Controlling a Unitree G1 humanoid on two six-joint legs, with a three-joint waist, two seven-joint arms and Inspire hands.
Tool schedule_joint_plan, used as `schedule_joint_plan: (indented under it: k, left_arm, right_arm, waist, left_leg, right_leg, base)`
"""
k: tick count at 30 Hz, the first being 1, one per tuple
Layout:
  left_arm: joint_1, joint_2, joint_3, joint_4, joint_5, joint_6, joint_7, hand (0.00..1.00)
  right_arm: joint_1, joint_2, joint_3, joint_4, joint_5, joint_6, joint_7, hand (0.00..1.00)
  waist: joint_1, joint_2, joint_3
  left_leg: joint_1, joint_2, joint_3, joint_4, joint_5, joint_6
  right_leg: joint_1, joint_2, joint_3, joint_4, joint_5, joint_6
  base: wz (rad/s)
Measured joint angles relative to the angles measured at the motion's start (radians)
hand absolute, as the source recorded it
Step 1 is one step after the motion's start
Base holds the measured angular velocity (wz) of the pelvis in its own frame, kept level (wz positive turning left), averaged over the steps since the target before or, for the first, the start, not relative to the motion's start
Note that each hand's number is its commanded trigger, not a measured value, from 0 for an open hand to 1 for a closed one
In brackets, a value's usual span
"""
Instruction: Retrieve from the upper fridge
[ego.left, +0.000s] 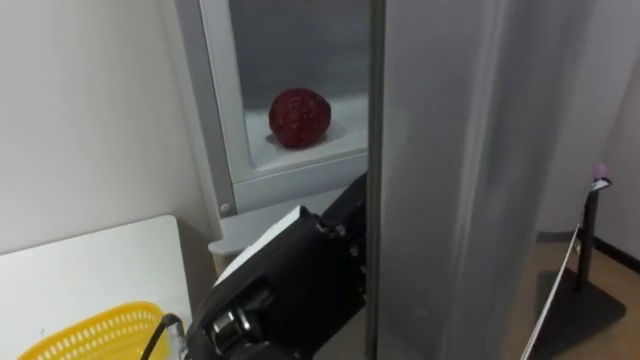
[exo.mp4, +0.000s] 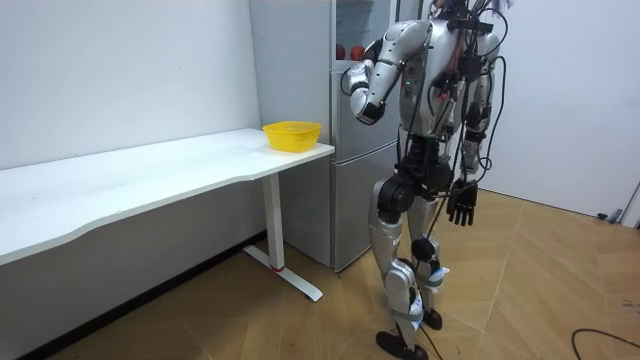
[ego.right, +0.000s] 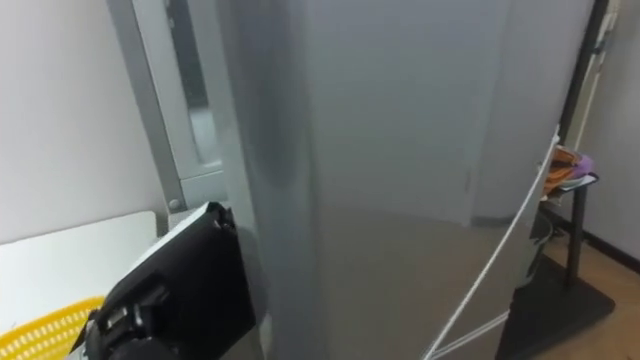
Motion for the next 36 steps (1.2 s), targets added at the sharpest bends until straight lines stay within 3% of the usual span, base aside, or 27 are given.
schedule_joint_plan:
  k: [6,11,19,24,30,33,36]
  left_arm:
    - [-0.001,-0.007,-0.002,0.001,-0.014,0.000,-0.011,0.00]
    - [-0.083,-0.014,-0.050,0.034,-0.015,-0.001,-0.014,0.00]
    - [-0.100,-0.024,-0.108,0.035,-0.016,-0.002,-0.021,0.00]
    - [-0.120,-0.022,-0.125,0.039,-0.011,-0.002,-0.017,0.00]
    - [-0.127,-0.024,-0.132,0.042,-0.011,-0.002,-0.014,0.00]
    - [-0.141,-0.026,-0.147,0.061,-0.011,-0.018,-0.003,0.00]
    - [-0.163,-0.044,-0.174,0.073,-0.011,-0.019,0.020,0.00]
  right_arm:
    - [-0.001,0.000,0.000,0.016,0.003,0.000,-0.001,0.00]
    - [-0.001,0.000,-0.008,0.017,0.004,-0.002,-0.004,0.00]
    - [0.001,-0.007,-0.019,0.016,0.005,-0.008,-0.012,0.00]
    - [0.003,-0.009,-0.019,0.007,0.040,-0.013,-0.011,0.00]
    - [0.013,-0.013,-0.022,0.008,0.048,-0.012,0.002,0.00]
    - [0.014,-0.015,-0.035,0.009,0.065,0.000,0.007,0.00]
    - [0.011,-0.018,-0.036,0.009,0.080,0.000,0.007,0.00]
  waist:
    - [-0.020,0.000,-0.0001]
    - [-0.049,0.002,0.0001]
    - [-0.066,0.013,-0.0066]
    - [-0.083,0.016,-0.0047]
    - [-0.095,0.025,-0.0018]
    - [-0.108,0.026,-0.0008]
    - [-0.113,0.034,0.0016]
  left_leg:
    - [0.011,0.001,0.024,0.000,0.000,0.000]
    - [0.013,0.002,0.026,-0.001,0.000,0.000]
    - [0.017,0.004,0.050,-0.001,0.000,0.000]
    - [0.017,0.006,0.081,-0.004,0.000,0.000]
    - [0.017,0.005,0.080,-0.004,0.000,0.000]
    - [0.020,0.003,0.079,-0.004,0.000,0.000]
    - [0.016,0.002,0.079,-0.004,0.000,0.000]
  right_leg:
    - [-0.001,0.010,0.027,0.000,0.003,0.000]
    - [-0.001,0.011,0.031,-0.003,0.004,0.000]
    - [0.001,0.011,0.047,-0.001,0.005,-0.002]
    - [0.000,0.012,0.047,-0.001,0.006,-0.002]
    - [0.000,0.013,0.054,-0.002,0.006,-0.002]
    - [-0.003,0.013,0.055,-0.004,0.007,-0.001]
    - [-0.007,0.015,0.063,-0.017,0.012,0.004]
  base:
    - [-0.14]
    - [-0.04]
    - [-0.08]
    - [-0.04]
    - [-0.01]
    - [0.03]
    - [-0.06]
